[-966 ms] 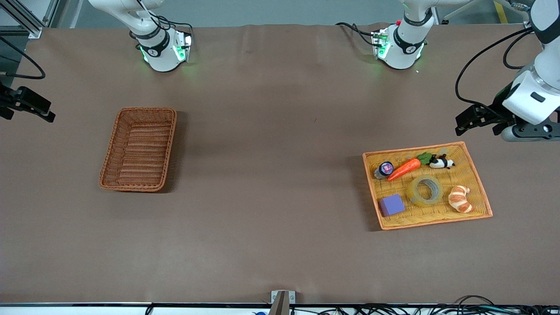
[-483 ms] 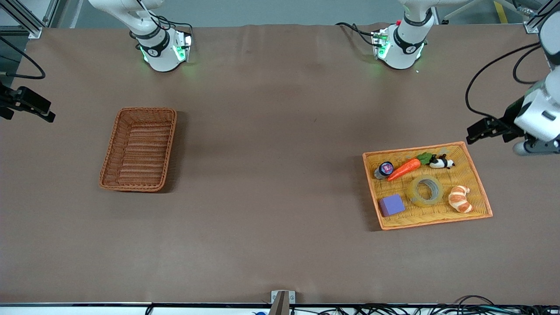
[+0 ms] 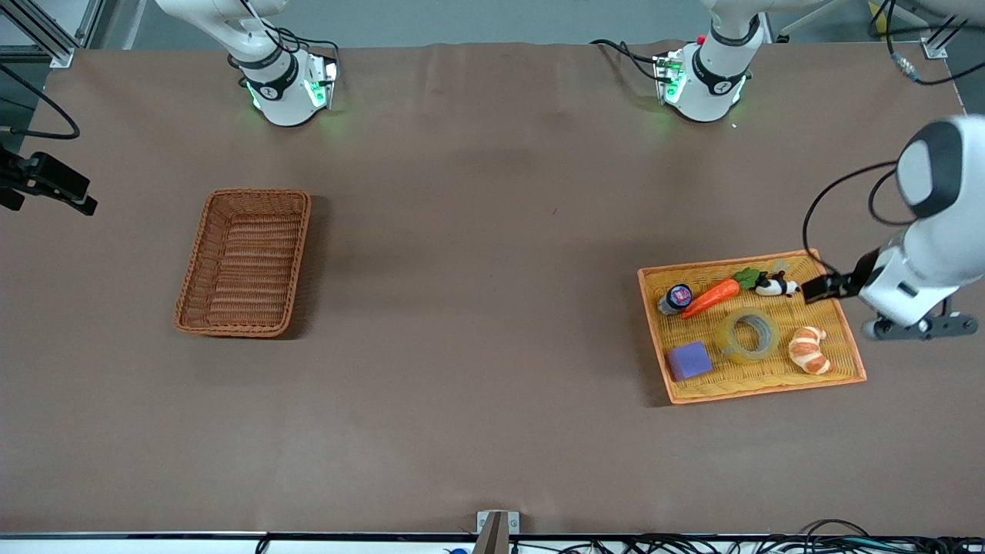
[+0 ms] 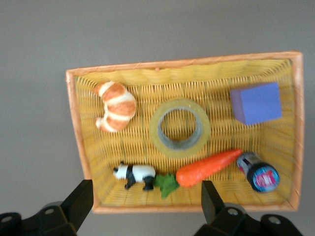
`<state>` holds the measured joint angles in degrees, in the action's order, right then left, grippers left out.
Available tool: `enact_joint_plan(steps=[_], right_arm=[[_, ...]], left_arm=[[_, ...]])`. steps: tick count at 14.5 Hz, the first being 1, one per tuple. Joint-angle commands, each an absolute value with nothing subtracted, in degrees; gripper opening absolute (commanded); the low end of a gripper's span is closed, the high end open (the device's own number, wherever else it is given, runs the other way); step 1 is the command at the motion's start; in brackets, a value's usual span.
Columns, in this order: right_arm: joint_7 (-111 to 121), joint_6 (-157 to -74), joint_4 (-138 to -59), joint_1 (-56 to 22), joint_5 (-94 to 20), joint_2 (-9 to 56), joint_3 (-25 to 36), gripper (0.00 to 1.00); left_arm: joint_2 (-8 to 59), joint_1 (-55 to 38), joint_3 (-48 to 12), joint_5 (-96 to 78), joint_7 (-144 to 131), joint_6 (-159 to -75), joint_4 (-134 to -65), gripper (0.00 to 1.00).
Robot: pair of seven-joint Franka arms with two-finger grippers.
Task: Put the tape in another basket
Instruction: 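Move the left gripper over the tape roll in the yellow tray, then lower the left gripper onto the tape roll rim and close it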
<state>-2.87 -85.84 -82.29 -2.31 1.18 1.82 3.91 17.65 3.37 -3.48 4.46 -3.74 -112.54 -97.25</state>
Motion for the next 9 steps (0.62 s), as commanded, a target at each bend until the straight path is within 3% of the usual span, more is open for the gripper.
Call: enact_joint_plan(steps=[1, 9], right_arm=[[-2.2, -86.31, -83.41, -2.02, -0.09, 0.79, 4.04, 1.0], [-2.2, -86.31, -83.32, -2.2, 0.0, 0.79, 4.04, 1.0]], left_arm=[[21.69, 4.3, -3.6, 5.01, -3.52, -116.18, -98.25, 0.97], [30.93, 6.77, -4.13, 4.57, -2.37, -126.73, -100.37, 0.97]])
